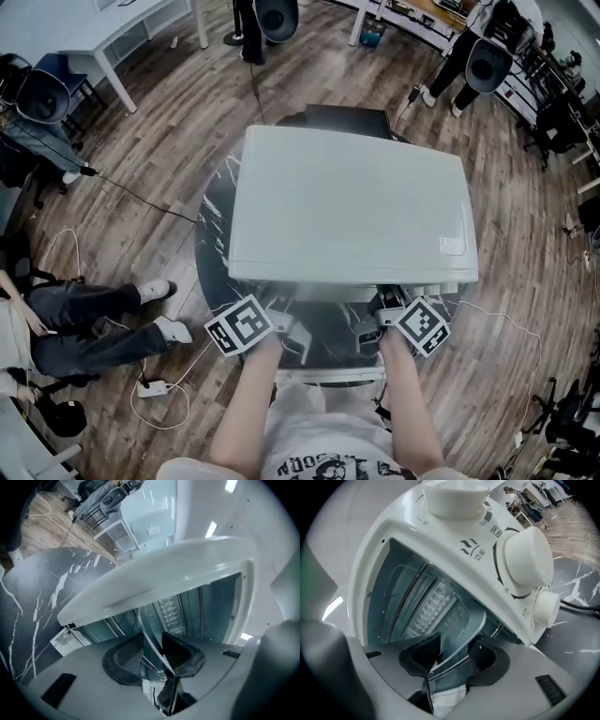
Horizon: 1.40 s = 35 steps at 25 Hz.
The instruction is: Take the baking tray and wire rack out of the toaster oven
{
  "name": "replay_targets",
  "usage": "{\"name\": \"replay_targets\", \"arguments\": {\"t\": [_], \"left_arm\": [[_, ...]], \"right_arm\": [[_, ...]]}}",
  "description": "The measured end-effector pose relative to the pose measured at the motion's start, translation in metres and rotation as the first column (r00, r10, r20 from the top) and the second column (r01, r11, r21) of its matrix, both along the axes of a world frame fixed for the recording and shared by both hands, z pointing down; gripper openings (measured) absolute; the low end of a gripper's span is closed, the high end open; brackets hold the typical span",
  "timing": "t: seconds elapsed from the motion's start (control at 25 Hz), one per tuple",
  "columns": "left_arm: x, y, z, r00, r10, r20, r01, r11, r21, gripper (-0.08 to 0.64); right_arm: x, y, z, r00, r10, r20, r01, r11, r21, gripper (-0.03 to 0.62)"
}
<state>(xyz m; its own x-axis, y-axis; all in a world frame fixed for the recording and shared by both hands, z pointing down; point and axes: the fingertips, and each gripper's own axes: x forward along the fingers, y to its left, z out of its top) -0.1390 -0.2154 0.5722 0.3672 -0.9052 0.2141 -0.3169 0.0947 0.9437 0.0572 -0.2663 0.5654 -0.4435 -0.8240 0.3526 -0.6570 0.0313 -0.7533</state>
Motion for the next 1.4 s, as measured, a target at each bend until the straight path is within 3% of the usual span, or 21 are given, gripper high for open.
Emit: {"name": "replay_targets", "arguments": {"t": [1.4], "left_arm": [[0.013, 0.076, 0.004, 0.998, -0.051, -0.033, 0.051, 0.999, -0.008, 0.104]], "right_arm": [[0.014, 0.073, 0.007, 0.998, -0.03, 0.052, 0.032, 0.999, -0.041, 0.155]]}}
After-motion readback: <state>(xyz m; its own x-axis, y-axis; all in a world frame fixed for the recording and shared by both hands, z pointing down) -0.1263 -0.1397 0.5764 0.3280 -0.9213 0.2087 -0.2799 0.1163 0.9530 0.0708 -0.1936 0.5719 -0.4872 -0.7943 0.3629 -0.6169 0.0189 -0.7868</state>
